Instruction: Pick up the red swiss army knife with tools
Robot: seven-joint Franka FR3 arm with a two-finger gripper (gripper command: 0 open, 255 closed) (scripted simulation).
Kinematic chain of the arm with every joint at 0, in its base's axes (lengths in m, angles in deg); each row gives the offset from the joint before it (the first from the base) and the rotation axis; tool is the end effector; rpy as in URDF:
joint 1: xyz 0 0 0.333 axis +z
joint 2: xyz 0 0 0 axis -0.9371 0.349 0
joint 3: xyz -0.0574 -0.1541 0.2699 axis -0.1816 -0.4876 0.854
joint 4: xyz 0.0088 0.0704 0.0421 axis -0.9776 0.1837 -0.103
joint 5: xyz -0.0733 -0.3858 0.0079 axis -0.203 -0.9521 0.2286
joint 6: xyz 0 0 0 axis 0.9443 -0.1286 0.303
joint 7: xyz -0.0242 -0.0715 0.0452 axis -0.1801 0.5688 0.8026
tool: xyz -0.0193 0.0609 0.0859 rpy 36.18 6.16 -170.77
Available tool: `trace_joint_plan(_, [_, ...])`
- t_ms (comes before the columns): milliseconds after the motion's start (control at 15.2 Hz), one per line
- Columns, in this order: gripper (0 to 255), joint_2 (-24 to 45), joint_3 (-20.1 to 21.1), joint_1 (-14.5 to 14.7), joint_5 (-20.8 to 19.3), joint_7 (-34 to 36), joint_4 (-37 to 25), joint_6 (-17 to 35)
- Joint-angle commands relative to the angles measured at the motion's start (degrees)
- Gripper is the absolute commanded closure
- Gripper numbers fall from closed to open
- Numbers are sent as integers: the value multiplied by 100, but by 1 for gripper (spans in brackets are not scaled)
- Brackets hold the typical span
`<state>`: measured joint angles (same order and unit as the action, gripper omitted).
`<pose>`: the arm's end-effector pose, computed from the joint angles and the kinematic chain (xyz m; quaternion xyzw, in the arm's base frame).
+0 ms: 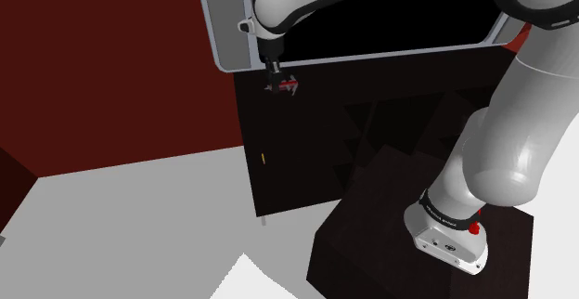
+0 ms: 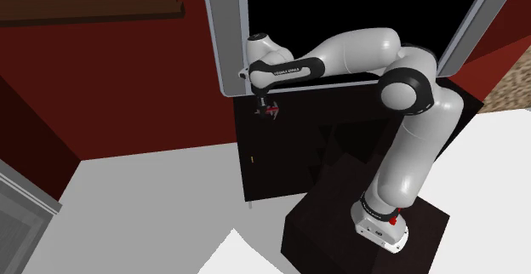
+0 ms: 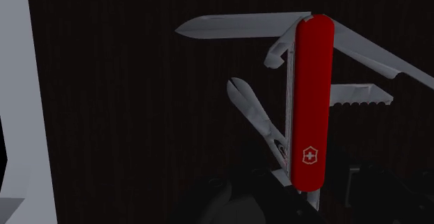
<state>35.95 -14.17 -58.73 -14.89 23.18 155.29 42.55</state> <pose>0.5741 0.0790 0.4533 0.8831 0.4685 -0.0099 0.0224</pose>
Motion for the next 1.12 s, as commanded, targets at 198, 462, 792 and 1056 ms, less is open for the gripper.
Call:
trace_joint_plan(198, [255, 6, -19, -20, -11, -18, -246, -289])
trace_joint_plan(462, [255, -47, -18, -18, -8, -30, -490, -585])
trace_joint_plan(792, [255, -85, -17, -16, -5, -46, -828, -961])
trace_joint_plan(1056, [255, -93, -17, -15, -4, -54, -984, -1125])
